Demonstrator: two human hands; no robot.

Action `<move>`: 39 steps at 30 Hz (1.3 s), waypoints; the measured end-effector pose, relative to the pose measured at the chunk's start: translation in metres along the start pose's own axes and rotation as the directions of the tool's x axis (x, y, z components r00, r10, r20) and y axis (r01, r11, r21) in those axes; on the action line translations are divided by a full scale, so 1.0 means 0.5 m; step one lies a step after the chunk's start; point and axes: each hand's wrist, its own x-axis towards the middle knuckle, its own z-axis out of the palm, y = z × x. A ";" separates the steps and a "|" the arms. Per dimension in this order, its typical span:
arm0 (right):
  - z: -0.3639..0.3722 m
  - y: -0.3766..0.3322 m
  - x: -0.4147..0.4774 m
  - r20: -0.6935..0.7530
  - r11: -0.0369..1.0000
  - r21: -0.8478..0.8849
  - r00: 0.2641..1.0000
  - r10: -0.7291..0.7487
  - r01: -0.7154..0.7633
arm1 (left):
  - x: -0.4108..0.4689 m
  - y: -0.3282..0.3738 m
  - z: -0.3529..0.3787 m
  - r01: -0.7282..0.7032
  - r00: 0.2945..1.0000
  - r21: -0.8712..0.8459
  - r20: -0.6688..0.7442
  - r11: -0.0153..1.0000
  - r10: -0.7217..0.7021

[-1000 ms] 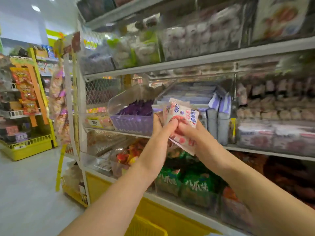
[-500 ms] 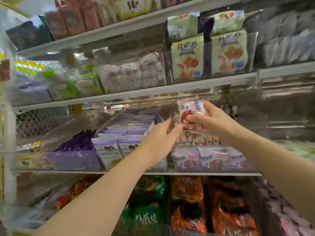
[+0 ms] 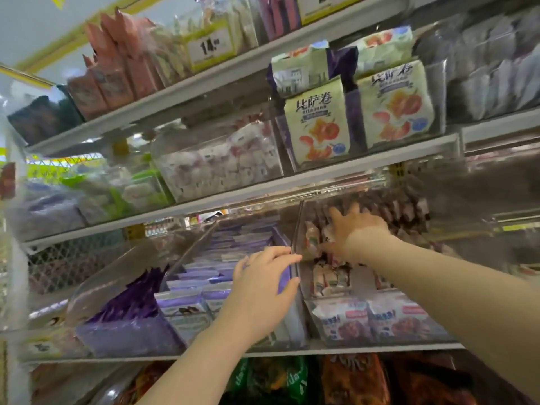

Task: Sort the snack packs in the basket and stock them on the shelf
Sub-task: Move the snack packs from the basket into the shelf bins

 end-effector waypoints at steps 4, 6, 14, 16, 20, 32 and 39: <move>0.000 0.033 -0.012 0.060 0.986 0.066 0.986 -0.156 0.152 | 0.004 -0.009 0.009 -0.056 0.997 -0.083 -0.049 0.995 0.052; 0.004 0.045 -0.024 0.136 0.972 0.045 0.963 -0.235 0.231 | 0.004 -0.012 0.016 -0.066 0.995 -0.125 -0.086 0.990 0.056; 0.025 0.066 -0.017 0.051 0.854 -0.101 0.860 -0.508 0.511 | 0.004 -0.017 0.023 -0.085 0.992 -0.165 -0.107 0.983 0.068; 0.033 0.062 -0.006 -0.023 0.870 -0.158 0.879 -0.476 0.467 | 0.002 -0.019 0.025 -0.085 0.992 -0.149 -0.103 0.985 0.070; 0.032 0.047 0.019 -0.069 0.931 -0.185 0.941 -0.332 0.315 | 0.000 -0.019 0.030 -0.079 0.992 -0.145 -0.104 0.986 0.065; 0.016 0.107 0.026 0.118 0.885 -0.137 0.894 -0.432 0.446 | 0.001 -0.022 0.033 -0.078 0.991 -0.127 -0.115 0.989 0.063; 0.033 0.091 0.043 -0.070 0.747 -0.405 0.796 -0.601 0.528 | -0.003 -0.026 0.048 -0.093 0.986 -0.132 -0.149 0.987 0.073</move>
